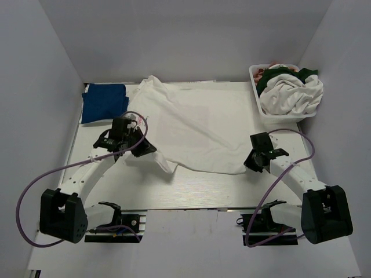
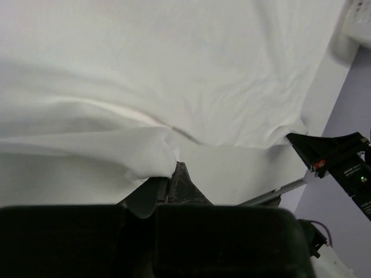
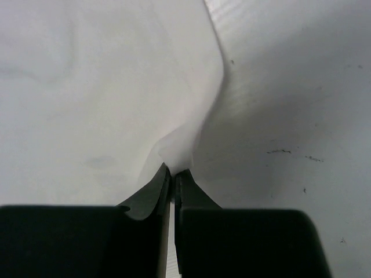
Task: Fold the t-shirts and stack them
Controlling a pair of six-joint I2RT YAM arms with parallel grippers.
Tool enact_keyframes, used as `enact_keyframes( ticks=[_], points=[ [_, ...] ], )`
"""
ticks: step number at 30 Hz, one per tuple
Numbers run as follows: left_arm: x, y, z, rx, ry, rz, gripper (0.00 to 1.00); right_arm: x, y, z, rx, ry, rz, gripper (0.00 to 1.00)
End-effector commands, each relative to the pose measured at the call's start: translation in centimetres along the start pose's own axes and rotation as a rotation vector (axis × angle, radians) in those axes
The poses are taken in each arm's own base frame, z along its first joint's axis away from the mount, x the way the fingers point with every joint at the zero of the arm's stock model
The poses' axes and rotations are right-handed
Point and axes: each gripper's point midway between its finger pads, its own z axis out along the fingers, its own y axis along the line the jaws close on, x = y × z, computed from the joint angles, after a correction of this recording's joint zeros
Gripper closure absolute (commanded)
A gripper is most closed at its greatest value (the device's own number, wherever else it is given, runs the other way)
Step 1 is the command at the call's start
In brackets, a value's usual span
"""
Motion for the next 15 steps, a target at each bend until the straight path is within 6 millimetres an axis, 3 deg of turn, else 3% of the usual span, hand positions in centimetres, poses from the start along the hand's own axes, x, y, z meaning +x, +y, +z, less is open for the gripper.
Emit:
enact_keyframes(
  ticks=[1, 6, 7, 9, 11, 15],
  points=[
    [-4.1, -3.1, 0.4, 0.065, -0.09, 0.053, 1.0, -4.2, 3.5, -1.3, -0.084, -0.088, 0.022, 1.0],
    [-9.5, -5.0, 1.4, 0.032, -0.193, 0.077, 1.0, -6.7, 4.7, -1.0, -0.054, -0.124, 0.039, 1.0],
    [-10.2, -5.2, 1.6, 0.023, -0.206, 0.093, 1.0, -8.3, 5.8, -1.8, -0.073, -0.158, 0.05, 1.0],
    [-12.2, -5.6, 2.1, 0.002, -0.235, 0.084, 1.0, -9.3, 6.1, -1.5, -0.058, -0.173, 0.045, 1.0],
    [-13.4, -6.2, 2.5, 0.004, -0.255, 0.111, 1.0, -11.1, 7.1, -1.3, -0.059, -0.209, 0.04, 1.0],
    [-17.5, -7.8, 3.1, 0.036, -0.343, 0.178, 1.0, -14.7, 8.4, -1.1, -0.055, -0.29, 0.058, 1.0]
  ],
)
